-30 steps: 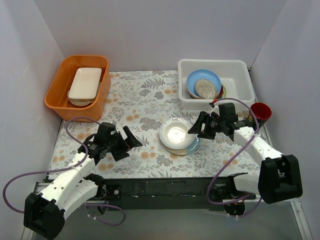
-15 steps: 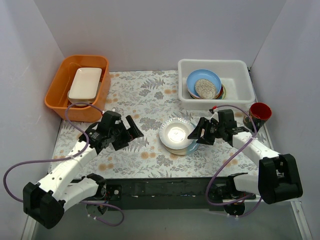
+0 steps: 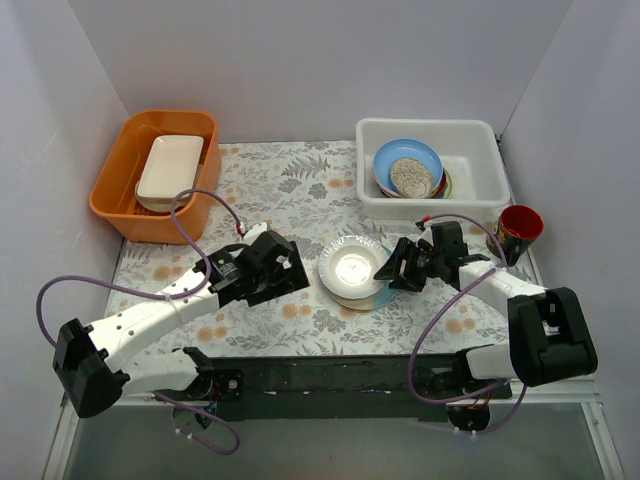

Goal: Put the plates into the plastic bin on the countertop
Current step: Pick up the plate at the center of the board.

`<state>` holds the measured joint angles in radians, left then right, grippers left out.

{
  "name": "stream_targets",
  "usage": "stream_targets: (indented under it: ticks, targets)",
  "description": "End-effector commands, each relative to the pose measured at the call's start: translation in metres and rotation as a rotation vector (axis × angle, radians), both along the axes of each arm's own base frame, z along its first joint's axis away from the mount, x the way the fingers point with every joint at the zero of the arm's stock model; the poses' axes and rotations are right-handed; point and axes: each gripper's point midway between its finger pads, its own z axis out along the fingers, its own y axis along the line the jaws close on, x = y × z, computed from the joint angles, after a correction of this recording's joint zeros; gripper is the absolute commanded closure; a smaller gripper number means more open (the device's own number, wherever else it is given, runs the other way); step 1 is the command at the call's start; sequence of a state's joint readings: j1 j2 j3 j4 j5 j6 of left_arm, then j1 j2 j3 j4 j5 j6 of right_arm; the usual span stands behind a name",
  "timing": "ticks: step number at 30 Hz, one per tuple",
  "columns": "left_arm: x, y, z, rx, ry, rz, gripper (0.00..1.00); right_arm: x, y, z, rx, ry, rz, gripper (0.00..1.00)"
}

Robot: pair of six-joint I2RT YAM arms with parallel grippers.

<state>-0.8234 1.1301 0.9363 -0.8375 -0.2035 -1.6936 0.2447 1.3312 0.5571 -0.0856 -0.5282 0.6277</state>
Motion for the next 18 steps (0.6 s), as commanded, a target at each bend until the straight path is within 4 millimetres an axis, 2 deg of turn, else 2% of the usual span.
stream_targets:
  ticks: [1, 9, 18]
  targets:
    - [-0.003, -0.005, 0.008, 0.04, -0.043, 0.049, 0.02, 0.006, 0.006, 0.002, 0.032, -0.028, 0.006, 0.34]
    - [-0.008, -0.015, 0.006, 0.066, -0.036, 0.022, 0.02, 0.014, 0.011, -0.006, 0.063, -0.011, -0.016, 0.42]
    - [-0.01, -0.008, 0.01, 0.077, -0.044, 0.032, 0.02, 0.016, 0.015, -0.012, 0.103, 0.004, -0.03, 0.52]
